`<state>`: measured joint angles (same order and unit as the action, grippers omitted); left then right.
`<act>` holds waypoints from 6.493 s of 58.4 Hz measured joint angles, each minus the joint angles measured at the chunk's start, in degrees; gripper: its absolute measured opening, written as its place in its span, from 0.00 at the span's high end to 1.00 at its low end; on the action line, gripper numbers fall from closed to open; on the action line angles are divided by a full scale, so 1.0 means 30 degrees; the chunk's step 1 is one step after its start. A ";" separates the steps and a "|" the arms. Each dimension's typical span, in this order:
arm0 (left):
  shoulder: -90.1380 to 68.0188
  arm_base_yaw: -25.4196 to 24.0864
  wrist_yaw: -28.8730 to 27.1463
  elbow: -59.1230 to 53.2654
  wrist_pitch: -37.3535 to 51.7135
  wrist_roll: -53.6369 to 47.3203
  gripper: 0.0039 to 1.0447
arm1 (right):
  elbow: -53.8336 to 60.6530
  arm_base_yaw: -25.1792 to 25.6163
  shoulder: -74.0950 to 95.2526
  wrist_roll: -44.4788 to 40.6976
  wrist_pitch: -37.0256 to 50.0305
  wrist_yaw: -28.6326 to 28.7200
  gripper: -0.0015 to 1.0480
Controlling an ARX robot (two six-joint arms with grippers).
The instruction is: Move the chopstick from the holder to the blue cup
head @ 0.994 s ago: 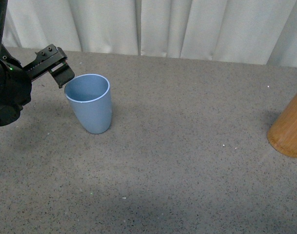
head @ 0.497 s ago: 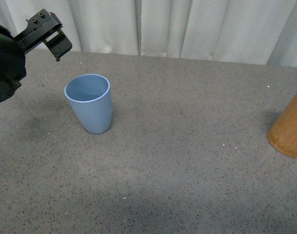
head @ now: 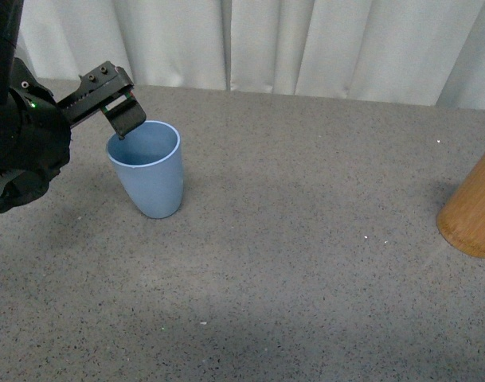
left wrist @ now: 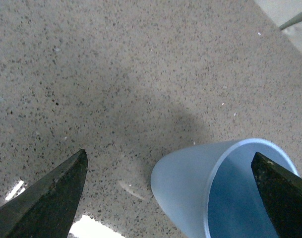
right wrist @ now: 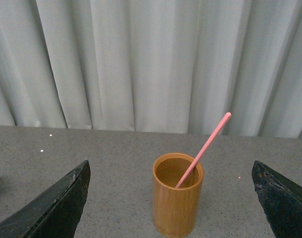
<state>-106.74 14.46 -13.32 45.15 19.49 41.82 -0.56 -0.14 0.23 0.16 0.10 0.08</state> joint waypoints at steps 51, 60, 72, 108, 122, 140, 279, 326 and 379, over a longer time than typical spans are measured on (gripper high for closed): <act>-0.0984 -0.0131 -0.0357 0.0007 0.0466 -0.0262 0.84 | 0.0000 0.0000 0.0000 0.0000 0.0000 0.0000 0.09; -0.0583 -0.0044 0.0233 -0.0007 0.0721 -0.0335 0.97 | 0.0000 0.0000 0.0000 0.0000 0.0000 0.0000 0.09; 0.0532 0.0335 0.1020 0.0080 0.0925 -0.1217 0.97 | 0.0000 0.0000 0.0000 0.0000 0.0000 0.0000 0.09; -0.0197 0.3570 0.4095 0.3497 -0.3373 -0.8932 0.97 | 0.0000 0.0000 0.0000 0.0000 0.0000 0.0000 0.09; -0.0721 0.4546 0.4269 0.3497 -0.3861 -1.0316 0.97 | 0.0000 0.0000 0.0000 0.0000 0.0000 0.0000 0.09; -0.0736 0.5603 0.5013 0.3490 -0.4124 -1.1045 0.97 | 0.0000 0.0000 0.0000 0.0000 0.0000 0.0000 0.09; 3.2458 -0.4779 0.4452 -1.4673 -0.3424 -1.3792 0.97 | 0.0007 0.0000 0.0000 0.0000 0.0000 0.0000 0.09; 3.5518 -0.4779 0.4430 -1.4673 -0.6484 -1.3799 0.52 | -0.1559 0.0051 0.9959 0.4707 0.5654 -0.6856 0.09; 3.5518 -0.4779 0.4444 -1.4673 -0.6484 -1.3850 0.56 | -1.0746 0.2266 2.9055 0.7257 0.8561 -0.3410 0.09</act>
<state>-0.19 0.12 0.01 1.13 0.03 0.27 -32.80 6.66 87.39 21.93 25.78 -10.15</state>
